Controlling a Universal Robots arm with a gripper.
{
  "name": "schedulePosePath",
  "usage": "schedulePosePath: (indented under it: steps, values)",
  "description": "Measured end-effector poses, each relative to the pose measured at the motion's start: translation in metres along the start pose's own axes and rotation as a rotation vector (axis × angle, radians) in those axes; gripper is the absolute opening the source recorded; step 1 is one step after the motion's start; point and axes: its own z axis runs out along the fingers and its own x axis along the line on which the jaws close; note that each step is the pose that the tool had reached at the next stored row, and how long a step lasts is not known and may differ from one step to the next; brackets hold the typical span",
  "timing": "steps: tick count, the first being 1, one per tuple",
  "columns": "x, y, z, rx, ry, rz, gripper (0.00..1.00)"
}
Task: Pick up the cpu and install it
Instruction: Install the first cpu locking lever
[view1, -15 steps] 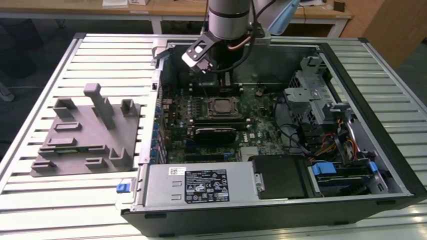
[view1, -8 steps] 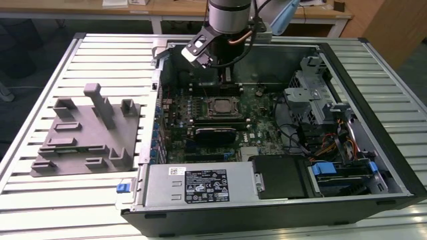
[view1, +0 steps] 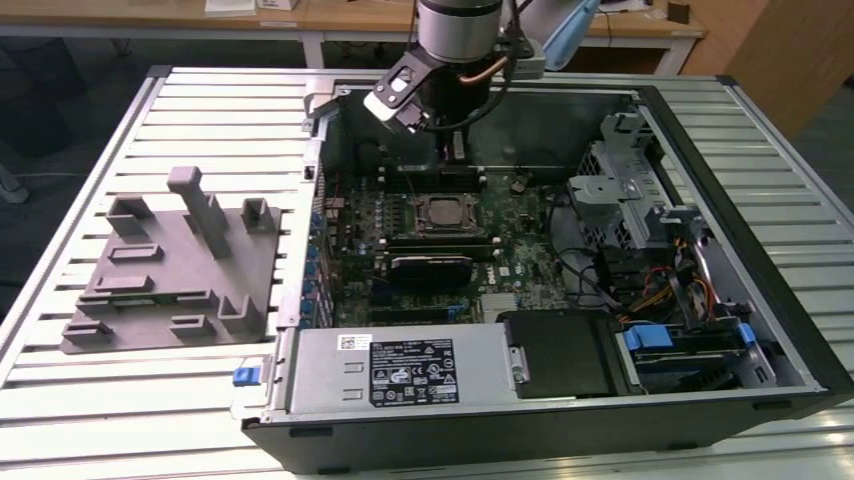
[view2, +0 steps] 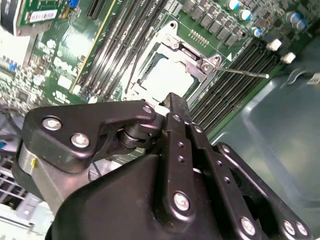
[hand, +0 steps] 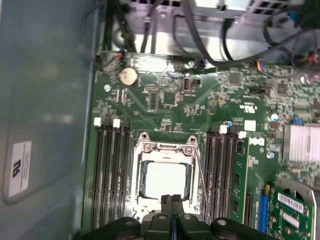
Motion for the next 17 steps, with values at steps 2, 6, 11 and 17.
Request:
schedulePosePath:
  steps: [2,6,11,17]
  values:
    - [0.0000,0.0000,0.0002,-0.0007,0.0010,-0.036,0.11]
    - [0.0000,0.0000,0.0005,-0.0019,0.0025,-0.104,0.11]
    - [0.0000,0.0000,0.0006,-0.0029,0.0041,-0.163,0.11]
    - [0.0000,0.0000,0.0006,-0.0042,0.0060,-0.232,0.11]
